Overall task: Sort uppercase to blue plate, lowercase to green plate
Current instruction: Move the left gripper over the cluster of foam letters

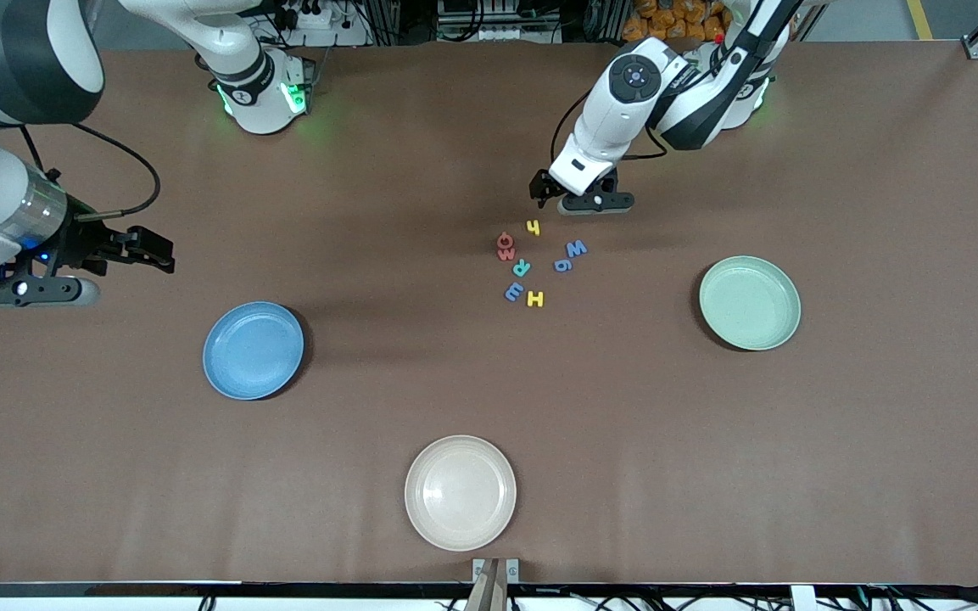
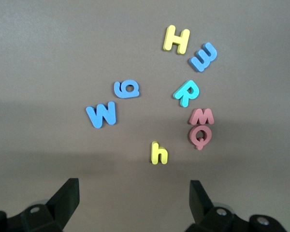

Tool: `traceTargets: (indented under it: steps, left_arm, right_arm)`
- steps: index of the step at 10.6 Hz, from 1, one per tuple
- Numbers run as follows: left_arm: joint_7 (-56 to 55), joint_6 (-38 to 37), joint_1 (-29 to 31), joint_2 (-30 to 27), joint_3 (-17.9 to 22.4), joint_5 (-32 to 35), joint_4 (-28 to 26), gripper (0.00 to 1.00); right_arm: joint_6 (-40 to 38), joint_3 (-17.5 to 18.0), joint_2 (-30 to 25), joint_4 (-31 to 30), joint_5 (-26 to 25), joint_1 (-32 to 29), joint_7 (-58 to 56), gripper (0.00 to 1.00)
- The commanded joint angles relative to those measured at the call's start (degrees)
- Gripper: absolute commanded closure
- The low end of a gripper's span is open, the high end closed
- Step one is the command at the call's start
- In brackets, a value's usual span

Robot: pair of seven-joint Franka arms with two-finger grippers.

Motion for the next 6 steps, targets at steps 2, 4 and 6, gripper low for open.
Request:
traceTargets:
  steps: [2, 4, 6]
  left_arm:
    - [-0.6, -0.8, 1.4, 2.0, -0.3, 3.0, 1.4, 0.00]
    - [-0.9, -0.8, 1.3, 2.2, -0.3, 3.0, 1.4, 0.00]
    - [-0.1, -0.9, 2.5, 2.7, -0.2, 5.1, 1.9, 0.00]
  right_arm:
    - [0.4, 0.1, -0.1, -0.1, 0.2, -0.3, 0.8, 0.00]
    - [0.7, 0.1, 0.0, -0.1, 0.2, -0.3, 0.8, 0.00]
    - [0.7, 0.1, 0.0, -0.1, 0.2, -0.3, 0.8, 0.00]
